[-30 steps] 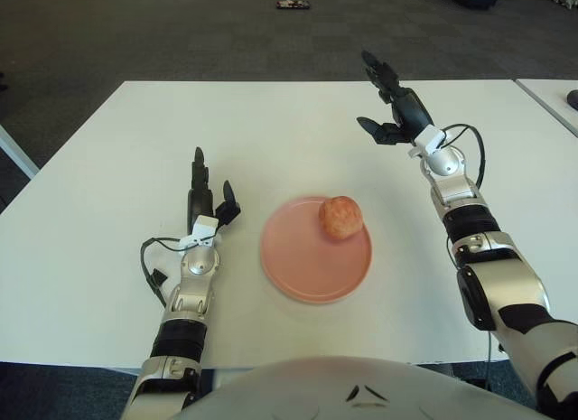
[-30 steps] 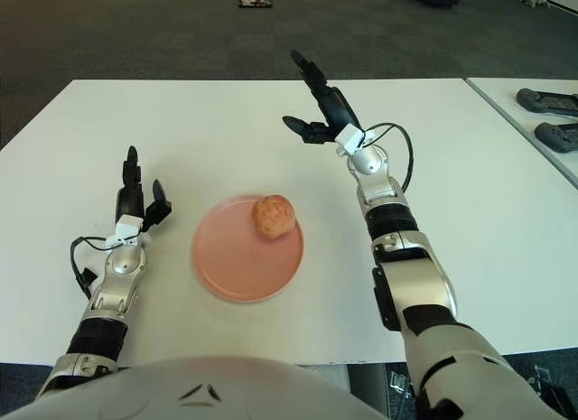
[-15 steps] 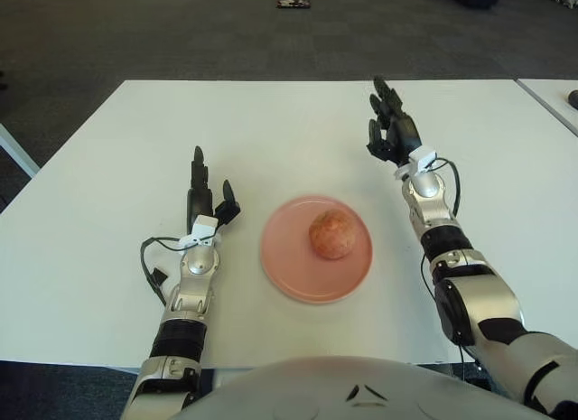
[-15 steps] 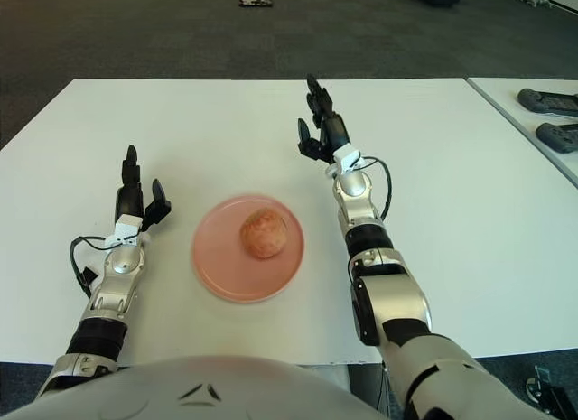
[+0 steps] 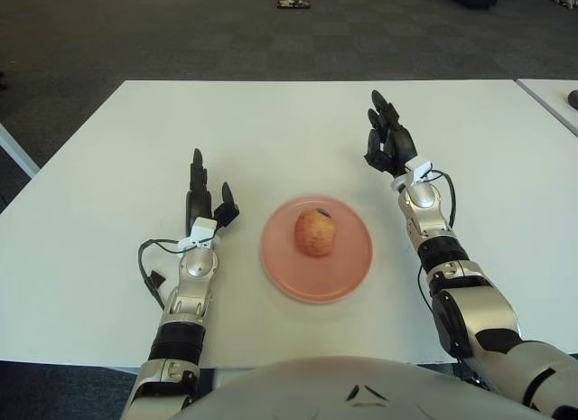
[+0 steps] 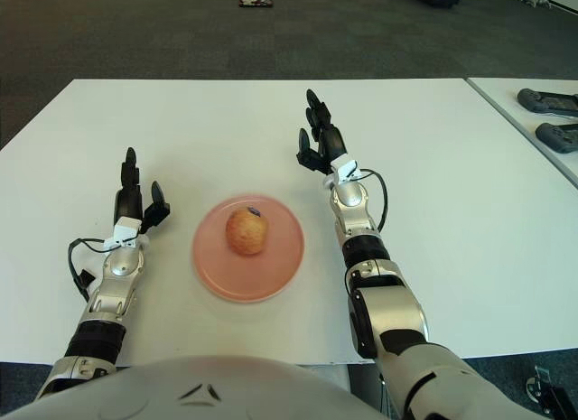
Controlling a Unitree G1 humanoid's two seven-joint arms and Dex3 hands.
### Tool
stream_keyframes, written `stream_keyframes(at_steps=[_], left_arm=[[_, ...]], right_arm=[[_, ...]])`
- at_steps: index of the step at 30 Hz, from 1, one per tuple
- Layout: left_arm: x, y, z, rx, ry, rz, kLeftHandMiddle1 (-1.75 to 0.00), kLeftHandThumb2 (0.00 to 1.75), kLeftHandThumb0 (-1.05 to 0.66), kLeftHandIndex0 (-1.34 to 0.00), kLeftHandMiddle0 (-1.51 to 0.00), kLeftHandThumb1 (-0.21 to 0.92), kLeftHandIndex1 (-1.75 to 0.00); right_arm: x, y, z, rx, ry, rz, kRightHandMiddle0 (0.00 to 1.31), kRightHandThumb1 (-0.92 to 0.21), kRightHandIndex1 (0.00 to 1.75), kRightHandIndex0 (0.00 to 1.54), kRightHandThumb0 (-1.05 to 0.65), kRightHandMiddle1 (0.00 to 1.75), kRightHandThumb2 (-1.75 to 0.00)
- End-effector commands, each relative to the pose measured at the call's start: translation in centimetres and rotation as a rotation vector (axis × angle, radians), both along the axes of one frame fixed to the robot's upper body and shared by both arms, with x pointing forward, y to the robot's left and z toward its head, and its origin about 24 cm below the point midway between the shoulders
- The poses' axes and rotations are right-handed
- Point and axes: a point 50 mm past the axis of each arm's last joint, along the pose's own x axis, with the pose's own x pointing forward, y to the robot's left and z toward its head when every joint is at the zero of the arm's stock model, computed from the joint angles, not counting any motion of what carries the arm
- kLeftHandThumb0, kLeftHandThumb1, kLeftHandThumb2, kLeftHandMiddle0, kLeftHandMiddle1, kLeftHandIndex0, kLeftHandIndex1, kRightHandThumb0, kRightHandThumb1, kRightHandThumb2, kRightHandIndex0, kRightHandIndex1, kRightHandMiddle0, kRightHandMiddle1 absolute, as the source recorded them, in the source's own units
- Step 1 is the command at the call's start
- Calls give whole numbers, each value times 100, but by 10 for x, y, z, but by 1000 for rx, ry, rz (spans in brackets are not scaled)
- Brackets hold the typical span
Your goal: Put the apple into the plate.
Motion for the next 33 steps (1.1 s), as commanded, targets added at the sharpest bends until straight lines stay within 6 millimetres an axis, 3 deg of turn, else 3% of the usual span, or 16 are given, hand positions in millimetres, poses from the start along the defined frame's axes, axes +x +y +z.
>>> stream_keyframes(at_steps=[1,7,9,11,13,33], left_arm=[[0,3,1,9,-5,7,-1,97,-91,0,-3,92,-9],[1,4,0,10,-3,7,-1,98,-90,0,-4,92,-11],[2,4,0,9,-3,6,-1,98,-90,0,-4,92,-11],[2,4,0,9,-3,6,-1,98,-90,0,-3,92,-10],[2,4,0,9,-1,5,-1,98,-90,0,-3,92,-10],[1,6,0,22,-4,1,0,99,-91,0,-3,92,-9]], right_arm=[[1,-2,4,6,-11,-12,0,-92,1,2,-93,12,-101],[1,-1,3,6,-10,-12,0,-92,1,2,-93,12,-101],[-6,0,-16,13,57,-30,0,-92,1,3,-93,15,-101],[-26,0,-64,20,251,-79,0,-92,2,5,-92,21,-99],[-35,-3,-83,6,336,-98,0,-92,2,6,-91,24,-97],[-35,-12,-94,0,401,-185,0,-92,3,11,-77,21,-88]])
